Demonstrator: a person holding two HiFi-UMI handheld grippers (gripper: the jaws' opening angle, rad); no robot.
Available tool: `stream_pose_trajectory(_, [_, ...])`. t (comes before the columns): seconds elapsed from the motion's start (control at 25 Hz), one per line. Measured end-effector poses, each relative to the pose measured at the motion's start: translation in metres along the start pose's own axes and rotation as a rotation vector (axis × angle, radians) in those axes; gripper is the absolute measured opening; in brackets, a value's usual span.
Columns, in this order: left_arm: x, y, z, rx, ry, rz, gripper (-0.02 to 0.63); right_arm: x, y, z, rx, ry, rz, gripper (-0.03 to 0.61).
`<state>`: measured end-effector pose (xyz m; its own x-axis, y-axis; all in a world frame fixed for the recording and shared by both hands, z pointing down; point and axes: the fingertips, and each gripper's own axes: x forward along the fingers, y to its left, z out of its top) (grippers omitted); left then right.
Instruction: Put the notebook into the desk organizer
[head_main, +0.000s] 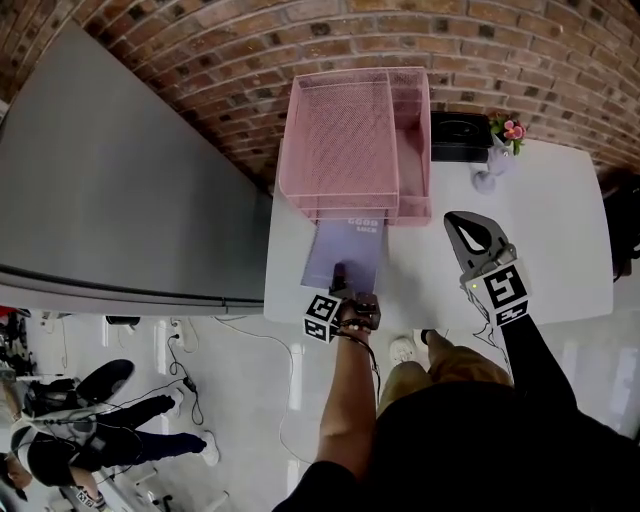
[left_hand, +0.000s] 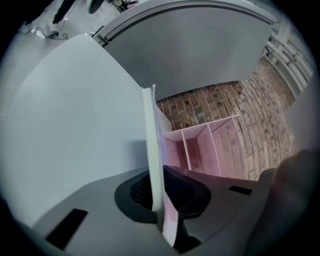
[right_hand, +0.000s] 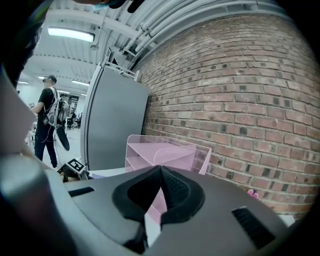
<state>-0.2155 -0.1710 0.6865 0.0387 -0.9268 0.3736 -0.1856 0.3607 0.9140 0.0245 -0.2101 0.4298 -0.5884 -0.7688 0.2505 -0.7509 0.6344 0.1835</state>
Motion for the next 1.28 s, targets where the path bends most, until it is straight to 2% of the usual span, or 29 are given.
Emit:
stream_pose_trajectory(0.08, [0.004, 0.004, -0.005, 0.062, 0.025, 0.063, 0.039, 0.004, -0.001, -0.003, 0.000, 0.003, 0.010, 0.021])
stream_pose_trajectory(0.16, [0.008, 0.003, -0.013, 0.156, 0.084, 0.110, 0.049, 0.009, -0.003, -0.005, 0.003, 0.007, 0.016, 0.021])
stream_pose_trajectory(0.32, [0.018, -0.009, -0.037, 0.445, 0.266, 0.152, 0.104, 0.019, -0.008, -0.006, 0.014, 0.007, 0.022, 0.021])
stream_pose_trajectory(0.44, [0.020, -0.023, -0.058, 0.677, 0.414, 0.127, 0.171, 0.026, -0.010, -0.004, 0.019, -0.002, 0.031, 0.021])
stream_pose_trajectory(0.56, [0.017, -0.038, -0.073, 0.883, 0.519, 0.049, 0.224, 0.032, -0.011, -0.002, 0.037, -0.012, 0.046, 0.021])
stream_pose_trajectory(0.68, [0.012, -0.048, -0.078, 1.024, 0.586, -0.017, 0.243, 0.036, -0.007, 0.001, 0.042, -0.019, 0.064, 0.021])
stream_pose_trajectory(0.8, [0.008, -0.053, -0.078, 1.085, 0.638, -0.069, 0.255, 0.038, -0.002, 0.002, 0.036, -0.017, 0.083, 0.021])
stream_pose_trajectory(1.0, [0.000, -0.056, -0.073, 1.087, 0.696, -0.118, 0.279, 0.041, 0.000, 0.005, 0.031, -0.016, 0.096, 0.021])
stream_pose_trajectory(1.28, [-0.021, -0.039, -0.077, 1.125, 0.733, -0.065, 0.281, 0.036, 0.001, 0.007, 0.032, -0.035, 0.103, 0.021])
